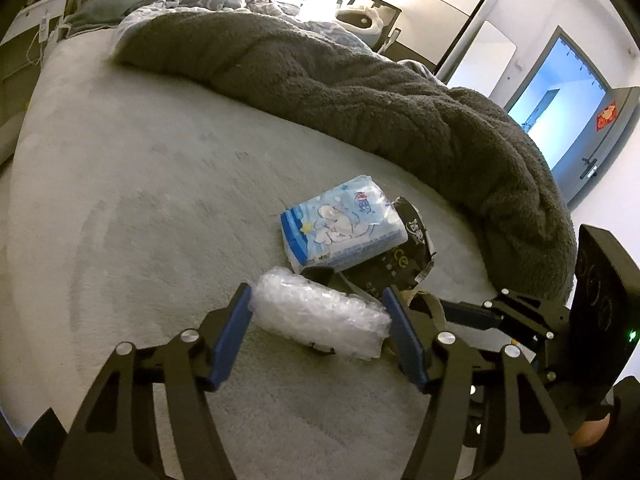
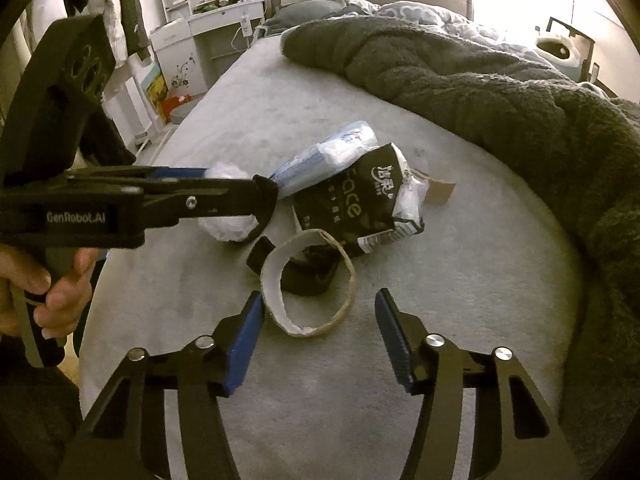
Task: Collect trash
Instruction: 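Grasp the bubble-wrap roll with the left gripper while the right gripper grasps the tape roll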
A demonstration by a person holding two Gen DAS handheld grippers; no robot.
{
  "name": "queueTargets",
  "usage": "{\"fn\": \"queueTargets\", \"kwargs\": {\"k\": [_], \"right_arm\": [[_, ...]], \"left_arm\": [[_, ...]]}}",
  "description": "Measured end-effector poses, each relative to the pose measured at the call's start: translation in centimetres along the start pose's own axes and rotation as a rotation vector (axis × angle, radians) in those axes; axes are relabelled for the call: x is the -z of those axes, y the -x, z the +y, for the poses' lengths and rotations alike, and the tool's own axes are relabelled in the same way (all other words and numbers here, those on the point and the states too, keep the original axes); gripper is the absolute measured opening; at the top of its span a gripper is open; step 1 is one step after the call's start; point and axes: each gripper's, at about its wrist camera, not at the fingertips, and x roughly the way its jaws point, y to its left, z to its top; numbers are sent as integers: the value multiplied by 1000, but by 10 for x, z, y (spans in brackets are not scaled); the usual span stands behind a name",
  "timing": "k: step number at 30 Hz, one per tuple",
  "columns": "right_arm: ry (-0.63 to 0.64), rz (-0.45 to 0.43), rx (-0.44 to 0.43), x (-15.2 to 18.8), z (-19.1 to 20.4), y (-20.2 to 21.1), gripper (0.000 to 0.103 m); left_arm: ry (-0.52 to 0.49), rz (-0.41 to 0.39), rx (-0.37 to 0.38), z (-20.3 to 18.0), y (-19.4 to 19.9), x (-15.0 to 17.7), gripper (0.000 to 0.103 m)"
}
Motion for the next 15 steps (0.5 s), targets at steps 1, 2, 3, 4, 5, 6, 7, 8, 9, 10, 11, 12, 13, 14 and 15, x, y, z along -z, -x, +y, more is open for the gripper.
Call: {"fn": "queueTargets", "kwargs": {"k": [1, 2, 3, 4, 5, 6, 7, 8, 9, 10, 11, 12, 13, 14, 15], "right_arm": [[0, 3, -4, 0, 0, -1, 53], [-1, 5, -7, 0, 1, -2, 52], [1, 9, -8, 0, 1, -3, 51], [3, 11, -8, -1, 1, -4, 50], [1, 12, -9, -1, 1, -4, 47], [-1, 11, -13, -1, 0, -4, 46], [-5, 9, -16, -2, 0, -4, 46], [-14, 6, -20, -2, -2, -3, 45], [-21, 4, -24, -2, -1, -2, 45], [-30, 1, -28, -2, -2, -1, 45], [-34, -1, -30, -2, -3, 0, 45], [-39, -2, -32, -2, -4, 1, 45], [-44, -3, -35, -2, -4, 2, 45], [-49, -6, -39, -2, -5, 5, 45], [-51, -11, -40, -2, -5, 6, 45]], "left_arm": [[1, 2, -2, 0, -1, 0, 68], [2, 4, -4, 0, -1, 0, 68], [-1, 6, -7, 0, -2, 0, 67], [-4, 6, -10, -1, -1, 0, 67], [-6, 4, -12, -2, -1, 0, 66], [-7, -3, -14, -2, 1, -1, 66], [-5, -7, -14, -2, 2, -1, 66], [-2, -12, -11, -1, 4, -2, 66], [0, -17, -13, -1, 6, -2, 66], [1, -22, -16, 0, 8, -2, 66], [4, -30, -19, 0, 11, -2, 66], [6, -38, -20, 0, 13, -3, 66], [8, -45, -19, 0, 16, -3, 66], [8, -53, -17, -1, 19, -3, 66], [7, -69, -14, -3, 23, -4, 66]]}}
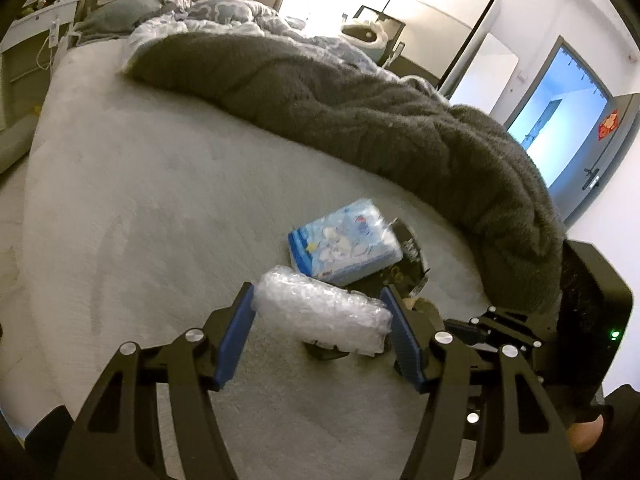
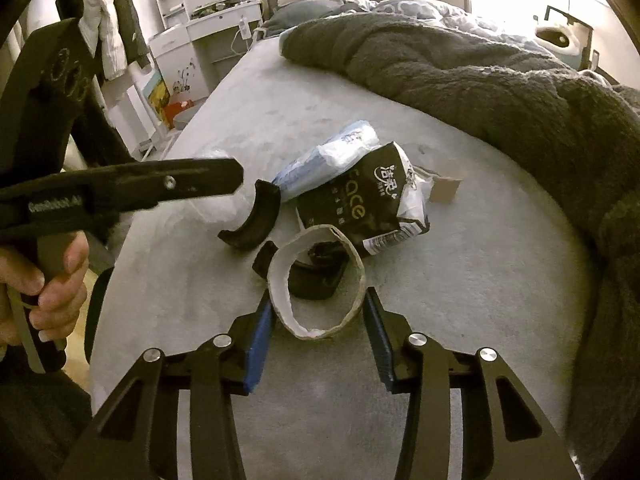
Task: Collect trash
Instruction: 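Grasp the bubble-wrap roll with the left gripper while the right gripper grasps the tape roll, then carry the bubble wrap and tape roll over the black bin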
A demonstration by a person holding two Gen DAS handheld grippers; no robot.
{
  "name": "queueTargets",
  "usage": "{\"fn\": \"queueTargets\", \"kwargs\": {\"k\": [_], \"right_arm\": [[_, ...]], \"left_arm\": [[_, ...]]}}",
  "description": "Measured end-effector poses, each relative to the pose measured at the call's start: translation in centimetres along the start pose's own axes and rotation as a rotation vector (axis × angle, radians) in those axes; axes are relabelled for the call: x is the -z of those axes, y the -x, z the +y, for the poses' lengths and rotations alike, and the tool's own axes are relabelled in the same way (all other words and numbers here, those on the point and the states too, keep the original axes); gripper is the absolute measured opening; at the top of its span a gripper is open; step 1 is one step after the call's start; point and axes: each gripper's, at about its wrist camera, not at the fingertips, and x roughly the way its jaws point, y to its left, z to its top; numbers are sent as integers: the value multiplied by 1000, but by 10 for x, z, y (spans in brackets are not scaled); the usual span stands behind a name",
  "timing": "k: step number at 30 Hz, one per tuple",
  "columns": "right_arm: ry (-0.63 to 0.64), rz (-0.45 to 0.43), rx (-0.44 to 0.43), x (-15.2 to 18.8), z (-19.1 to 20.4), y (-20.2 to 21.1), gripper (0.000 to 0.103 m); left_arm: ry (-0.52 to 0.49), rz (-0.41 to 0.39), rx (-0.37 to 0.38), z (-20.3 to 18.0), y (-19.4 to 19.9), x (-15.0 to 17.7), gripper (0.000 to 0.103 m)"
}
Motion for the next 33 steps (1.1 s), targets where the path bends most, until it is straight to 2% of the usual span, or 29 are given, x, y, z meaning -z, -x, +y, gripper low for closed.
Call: {"fn": "queueTargets", "kwargs": {"k": [5, 13, 17, 27, 33], "right_arm": [[-20, -24, -6, -3, 0, 11, 45], [-30, -42, -19, -8, 5, 23, 45], [-49, -43, -37, -11, 7, 25, 45], [-44, -42, -82, -14, 29, 30, 45], [-36, -51, -121, -17, 47, 32, 45]], "left_arm": [[-9, -22, -23, -4, 10, -2, 66], [-14, -64, -104, -5, 35, 4, 66], [-27, -51, -197, -6, 44, 13, 66], [-11, -82, -293, 1, 84, 34, 66], [17, -50, -355, 15, 97, 47, 66]]}}
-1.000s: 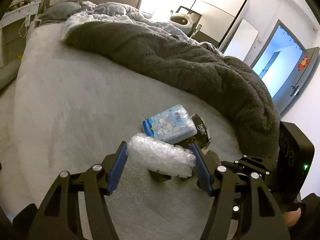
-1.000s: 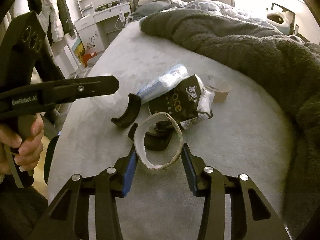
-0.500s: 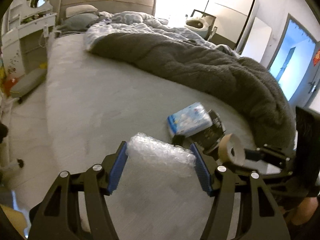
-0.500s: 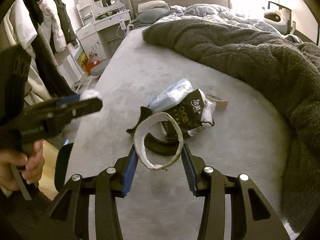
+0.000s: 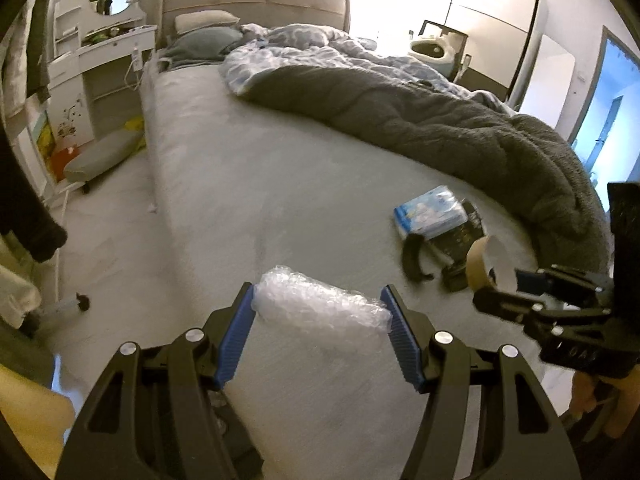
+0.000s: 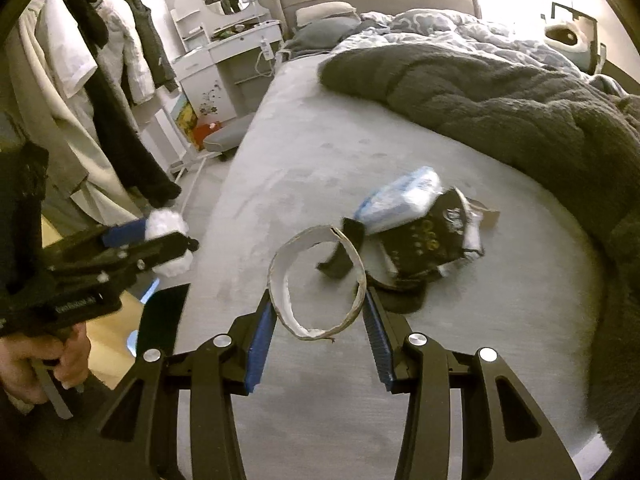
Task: Collect trash
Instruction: 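Carry the bubble wrap and tape roll over the black bin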
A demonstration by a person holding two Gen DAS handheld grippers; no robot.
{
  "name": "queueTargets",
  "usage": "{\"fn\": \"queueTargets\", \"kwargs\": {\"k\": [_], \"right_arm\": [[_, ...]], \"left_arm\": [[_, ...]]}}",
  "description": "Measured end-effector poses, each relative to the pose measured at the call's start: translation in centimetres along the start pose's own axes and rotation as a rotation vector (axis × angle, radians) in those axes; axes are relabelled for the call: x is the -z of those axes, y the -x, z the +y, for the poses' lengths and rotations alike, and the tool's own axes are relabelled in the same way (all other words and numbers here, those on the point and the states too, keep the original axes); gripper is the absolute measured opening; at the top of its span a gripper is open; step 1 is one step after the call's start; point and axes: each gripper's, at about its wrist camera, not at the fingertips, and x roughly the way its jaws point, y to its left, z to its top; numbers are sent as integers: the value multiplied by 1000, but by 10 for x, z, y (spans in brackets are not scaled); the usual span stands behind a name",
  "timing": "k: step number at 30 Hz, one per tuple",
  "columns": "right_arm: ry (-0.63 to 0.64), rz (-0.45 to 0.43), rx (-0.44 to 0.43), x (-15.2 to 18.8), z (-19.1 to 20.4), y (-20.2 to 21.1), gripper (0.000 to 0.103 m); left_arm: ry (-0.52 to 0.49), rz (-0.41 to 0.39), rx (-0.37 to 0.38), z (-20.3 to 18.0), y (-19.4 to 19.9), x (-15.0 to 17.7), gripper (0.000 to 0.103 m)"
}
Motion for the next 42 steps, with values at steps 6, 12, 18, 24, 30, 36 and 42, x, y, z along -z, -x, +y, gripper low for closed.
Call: {"fn": "queueTargets", "kwargs": {"k": [6, 12, 18, 24, 30, 36, 42], "right_arm": [[-2, 11, -49, -2, 20, -7, 45], [42, 35, -78, -3, 47, -19, 45], [73, 60, -104, -4, 70, -33, 45], [110, 83, -123, -5, 97, -46, 45], [133, 101, -155, -6, 122, -57, 45], [184, 130, -182, -7, 154, -72, 45], [225, 167, -200, -6, 180, -89, 45]], "left_arm": [[56, 34, -14, 19, 6, 13, 66], [117, 64, -58, 48, 12, 25, 66], [151, 98, -89, 70, 14, 40, 66], [208, 147, -120, 94, 14, 61, 66], [255, 187, -146, 120, 15, 77, 66], [302, 226, -168, 145, 16, 93, 66], [362, 271, -163, 174, 13, 109, 66]]}}
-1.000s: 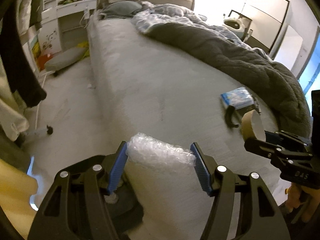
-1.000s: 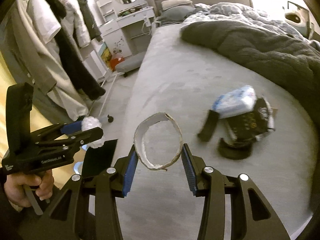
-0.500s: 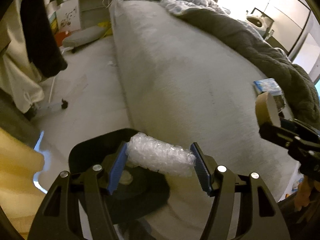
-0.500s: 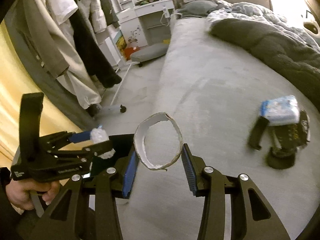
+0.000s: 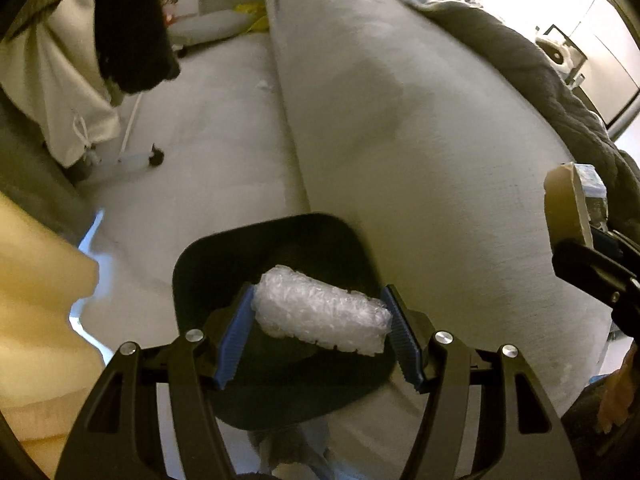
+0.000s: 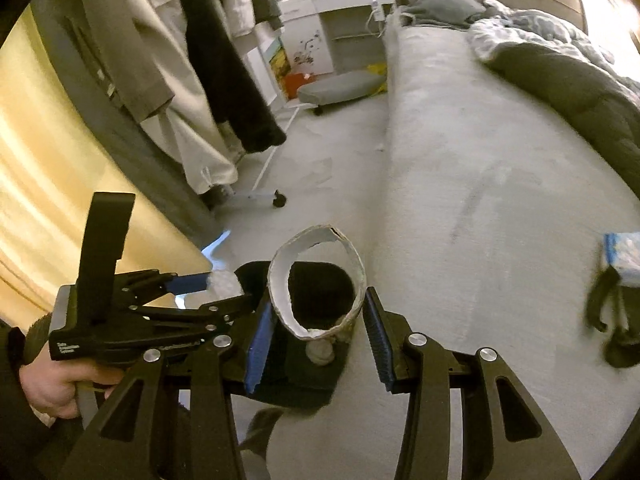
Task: Collect trash
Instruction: 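Carry the bubble wrap and tape roll over the black bin, then open the left gripper to drop the bubble wrap while the right gripper releases the tape roll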
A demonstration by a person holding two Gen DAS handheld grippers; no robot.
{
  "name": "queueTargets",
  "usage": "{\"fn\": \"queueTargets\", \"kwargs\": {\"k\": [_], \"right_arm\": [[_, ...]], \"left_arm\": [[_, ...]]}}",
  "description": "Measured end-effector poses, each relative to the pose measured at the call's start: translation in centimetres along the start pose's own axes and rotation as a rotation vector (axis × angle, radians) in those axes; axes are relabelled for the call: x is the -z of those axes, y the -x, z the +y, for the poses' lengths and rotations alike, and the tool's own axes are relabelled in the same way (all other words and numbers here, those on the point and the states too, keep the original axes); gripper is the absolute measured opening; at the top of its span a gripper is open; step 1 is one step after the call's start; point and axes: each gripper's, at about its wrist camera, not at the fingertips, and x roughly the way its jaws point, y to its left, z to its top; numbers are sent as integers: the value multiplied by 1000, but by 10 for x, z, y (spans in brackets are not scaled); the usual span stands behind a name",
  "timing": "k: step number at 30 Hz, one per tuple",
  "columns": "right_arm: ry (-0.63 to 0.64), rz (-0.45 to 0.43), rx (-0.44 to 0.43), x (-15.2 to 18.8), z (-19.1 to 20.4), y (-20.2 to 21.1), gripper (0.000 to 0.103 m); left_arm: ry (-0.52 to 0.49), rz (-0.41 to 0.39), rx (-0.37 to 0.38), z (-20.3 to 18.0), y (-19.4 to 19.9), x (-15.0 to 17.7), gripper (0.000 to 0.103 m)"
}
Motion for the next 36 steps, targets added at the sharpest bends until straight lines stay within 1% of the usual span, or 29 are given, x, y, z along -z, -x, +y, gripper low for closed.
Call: {"fn": "queueTargets", "kwargs": {"k": [4, 13, 19, 28, 30, 31, 36], "right_arm": [[12, 27, -8, -3, 8, -15, 45], [40, 88, -27, -8, 25, -51, 45], [38, 131, -29, -11, 26, -75, 45], [34, 168, -34, -10, 28, -93, 45], [32, 177, -32, -10, 28, -97, 45], [32, 180, -31, -10, 28, -98, 45], [38, 193, -30, -9, 29, -102, 45]], "left_arm": [[31, 43, 7, 15, -9, 4, 66], [61, 155, 3, 36, -36, 17, 67], [74, 226, 5, 49, -51, 28, 66], [79, 265, 12, 66, -57, 36, 69], [74, 274, 14, 67, -59, 37, 73], [71, 277, 19, 67, -59, 36, 78], [34, 273, 35, 64, -56, 37, 82]]}}
